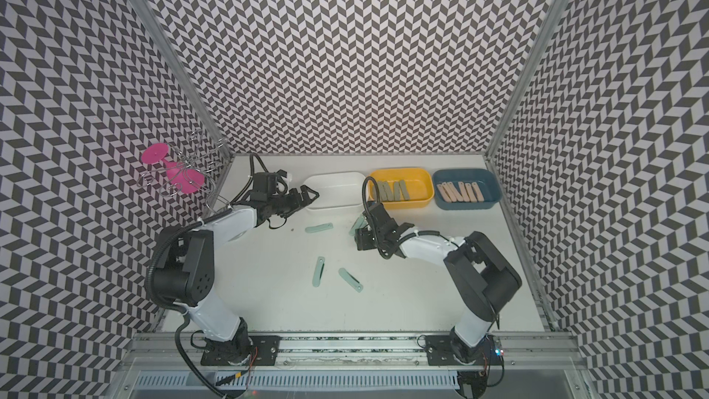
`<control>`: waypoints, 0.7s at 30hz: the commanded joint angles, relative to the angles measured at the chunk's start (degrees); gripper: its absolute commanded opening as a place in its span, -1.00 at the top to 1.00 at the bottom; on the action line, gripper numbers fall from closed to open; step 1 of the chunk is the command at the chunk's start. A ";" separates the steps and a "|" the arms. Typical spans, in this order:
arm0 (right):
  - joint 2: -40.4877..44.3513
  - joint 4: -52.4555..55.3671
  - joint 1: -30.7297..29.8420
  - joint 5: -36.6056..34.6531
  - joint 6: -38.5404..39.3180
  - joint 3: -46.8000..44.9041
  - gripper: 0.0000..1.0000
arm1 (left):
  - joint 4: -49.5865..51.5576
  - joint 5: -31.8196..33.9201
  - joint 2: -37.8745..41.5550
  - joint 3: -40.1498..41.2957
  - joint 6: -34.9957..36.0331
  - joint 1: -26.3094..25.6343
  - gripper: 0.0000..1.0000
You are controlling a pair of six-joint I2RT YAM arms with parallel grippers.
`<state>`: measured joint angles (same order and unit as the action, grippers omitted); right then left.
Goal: Place the fruit knives into the storage box by color
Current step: Move the storage box to the center of the board, then pick up the fruit knife from the center of the board.
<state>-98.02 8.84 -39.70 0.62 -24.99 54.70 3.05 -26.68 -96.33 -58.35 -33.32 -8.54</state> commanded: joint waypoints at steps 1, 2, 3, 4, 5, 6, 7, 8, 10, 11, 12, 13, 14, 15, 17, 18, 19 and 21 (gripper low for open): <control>-3.67 0.59 -0.79 -4.62 -0.16 3.33 -0.36 | -1.26 1.31 4.80 1.42 -1.51 0.72 -1.00; -4.77 1.14 -0.95 -5.41 0.14 4.06 -0.35 | -1.28 1.33 5.66 1.82 -1.58 0.78 -1.00; -5.87 1.63 -1.20 -6.00 0.59 4.87 -0.34 | -1.33 1.17 6.68 2.12 -1.59 0.81 -1.00; -6.96 2.15 -1.47 -6.50 1.21 5.54 -0.32 | -1.28 0.93 7.57 2.39 -1.58 0.97 -1.00; -7.90 2.69 -1.67 -7.12 1.79 6.27 -0.29 | -1.30 0.63 8.24 2.52 -1.59 1.05 -1.00; -8.72 3.29 -1.99 -7.75 2.37 6.83 -0.26 | -1.25 0.27 8.93 2.75 -1.69 1.02 -1.00; -9.46 3.54 -2.17 -8.09 2.99 7.29 -0.23 | -1.23 0.03 9.55 2.88 -1.66 1.15 -1.00; -10.05 3.92 -2.52 -8.50 3.61 7.64 -0.18 | -1.20 -0.27 10.11 3.08 -1.75 1.21 -1.00; -10.77 4.89 -3.00 -9.61 4.49 8.00 -0.07 | -1.29 -0.80 11.06 3.32 -1.89 1.39 -1.00; -10.81 5.10 -3.25 -9.80 5.03 7.78 0.00 | -1.33 -1.05 11.59 3.41 -1.95 1.42 -1.00; -10.60 5.22 -3.31 -9.89 5.36 7.32 0.06 | -1.31 -1.34 11.92 3.47 -1.97 1.51 -1.00; -10.31 5.13 -3.41 -9.89 5.70 6.74 0.11 | -1.42 -1.53 12.25 3.50 -1.90 1.61 -1.00; -9.89 5.09 -3.45 -9.76 5.96 6.01 0.16 | -1.39 -1.69 12.39 3.42 -1.84 1.75 -1.00; -9.44 5.20 -3.45 -9.76 6.09 5.33 0.23 | -1.47 -1.92 12.57 3.54 -1.97 1.77 -1.00; -8.30 5.31 -3.45 -9.76 6.25 4.02 0.31 | -1.77 -2.41 12.58 3.75 -2.06 1.84 -1.00; -7.70 5.31 -3.41 -9.76 6.17 3.36 0.34 | -1.97 -2.66 12.63 3.86 -2.20 1.78 -1.00; -7.11 5.22 -3.39 -9.84 5.97 2.74 0.37 | -2.22 -2.91 12.59 4.02 -2.36 1.79 -1.00; -6.25 4.93 -3.36 -9.74 5.55 1.95 0.40 | -2.78 -3.28 12.61 4.49 -2.64 1.77 -1.00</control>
<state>-105.56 11.70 -42.92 -8.80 -19.44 58.92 2.24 -28.56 -85.12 -54.89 -35.27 -7.09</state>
